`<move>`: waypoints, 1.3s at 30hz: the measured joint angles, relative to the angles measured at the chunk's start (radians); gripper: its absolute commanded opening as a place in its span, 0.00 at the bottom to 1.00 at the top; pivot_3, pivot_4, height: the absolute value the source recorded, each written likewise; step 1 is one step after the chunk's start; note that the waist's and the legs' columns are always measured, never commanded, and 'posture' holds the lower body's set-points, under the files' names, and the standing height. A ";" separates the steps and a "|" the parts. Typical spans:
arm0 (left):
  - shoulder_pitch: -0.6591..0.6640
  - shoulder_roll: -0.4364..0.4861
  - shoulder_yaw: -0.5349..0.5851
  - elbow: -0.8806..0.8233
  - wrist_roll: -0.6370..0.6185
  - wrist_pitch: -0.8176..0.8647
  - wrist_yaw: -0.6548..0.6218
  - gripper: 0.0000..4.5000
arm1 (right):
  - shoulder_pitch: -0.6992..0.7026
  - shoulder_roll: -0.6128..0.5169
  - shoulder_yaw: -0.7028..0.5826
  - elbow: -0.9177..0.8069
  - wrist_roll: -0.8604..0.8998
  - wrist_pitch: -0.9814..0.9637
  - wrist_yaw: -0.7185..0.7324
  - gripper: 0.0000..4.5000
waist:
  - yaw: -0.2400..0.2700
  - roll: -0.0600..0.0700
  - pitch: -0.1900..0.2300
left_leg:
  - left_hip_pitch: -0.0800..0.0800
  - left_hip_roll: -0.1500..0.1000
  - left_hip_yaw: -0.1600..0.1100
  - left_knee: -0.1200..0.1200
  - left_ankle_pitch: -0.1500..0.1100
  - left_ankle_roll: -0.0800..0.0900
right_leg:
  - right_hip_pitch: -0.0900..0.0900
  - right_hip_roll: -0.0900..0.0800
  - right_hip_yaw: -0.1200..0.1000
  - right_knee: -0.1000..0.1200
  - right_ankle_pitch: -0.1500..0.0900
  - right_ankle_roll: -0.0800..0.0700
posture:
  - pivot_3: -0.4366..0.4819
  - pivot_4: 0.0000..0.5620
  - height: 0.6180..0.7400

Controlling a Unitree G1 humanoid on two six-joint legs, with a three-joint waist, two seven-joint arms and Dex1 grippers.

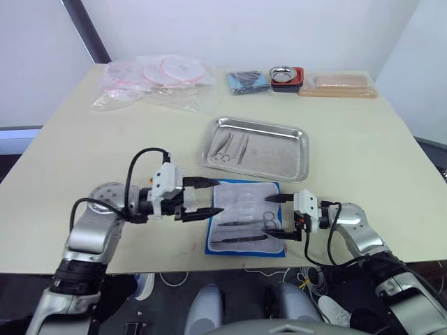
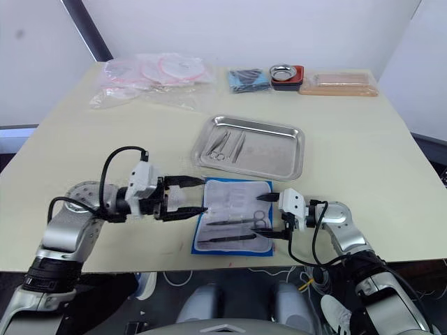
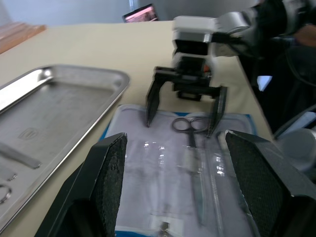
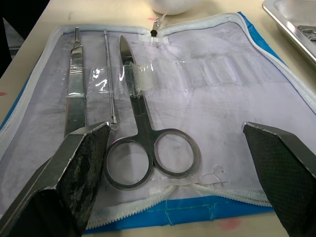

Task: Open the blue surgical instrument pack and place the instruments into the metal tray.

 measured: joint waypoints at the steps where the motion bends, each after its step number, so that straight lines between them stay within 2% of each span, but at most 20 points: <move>1: 0.004 0.013 0.008 0.000 -0.008 -0.003 -0.017 0.89 | 0.000 0.000 0.000 0.000 0.000 0.000 0.000 1.00 | 0.000 0.000 0.000 | 0.000 0.000 0.000 0.000 0.000 0.000 | -0.001 0.000 0.000 0.000 0.000 0.000 | 0.48 0.27 1.00; 2: 0.008 0.028 0.022 0.001 -0.016 -0.006 -0.039 0.97 | 0.000 -0.001 0.000 -0.001 0.000 0.000 0.000 1.00 | 0.000 0.000 0.000 | -0.001 0.000 0.000 0.000 0.000 0.000 | -0.001 -0.001 -0.001 0.000 0.000 0.000 | 0.48 0.27 1.00; 7: 0.011 0.063 0.039 0.004 -0.057 -0.017 -0.119 0.97 | 0.000 -0.002 0.000 -0.002 0.000 -0.002 0.002 1.00 | 0.001 0.000 0.000 | -0.001 0.000 0.003 -0.001 -0.001 -0.001 | -0.003 -0.007 -0.005 0.000 0.000 0.000 | 0.48 0.27 1.00; 19: -0.012 0.056 0.002 0.029 -0.047 -0.077 -0.138 0.97 | 0.003 -0.011 0.000 -0.017 0.000 -0.001 0.005 1.00 | 0.003 0.001 0.001 | -0.004 0.001 0.006 -0.001 -0.001 -0.002 | -0.006 -0.008 -0.006 -0.001 0.000 0.000 | 0.48 0.27 1.00; 23: -0.004 0.031 -0.027 0.028 -0.037 -0.098 -0.136 0.97 | 0.039 -0.032 -0.004 -0.083 0.003 0.007 0.000 1.00 | 0.007 0.004 0.003 | -0.011 0.000 0.006 -0.001 0.000 0.000 | -0.013 -0.008 -0.009 -0.001 0.000 0.000 | 0.48 0.27 1.00; 27: 0.003 0.015 -0.041 0.027 -0.024 -0.120 -0.132 0.97 | 0.070 -0.047 -0.005 -0.149 0.005 0.027 -0.001 1.00 | 0.009 0.006 0.004 | -0.019 -0.005 0.007 -0.001 -0.002 -0.003 | -0.017 0.001 -0.013 -0.002 0.002 -0.004 | 0.48 0.27 1.00; 39: 0.010 -0.031 -0.102 0.040 0.017 -0.194 -0.132 0.97 | 0.129 -0.083 -0.064 -0.293 0.012 0.138 -0.028 1.00 | 0.032 0.016 0.025 | -0.025 -0.007 0.009 0.003 -0.002 -0.002 | -0.021 0.001 -0.015 -0.002 0.001 0.003 | 0.48 0.27 1.00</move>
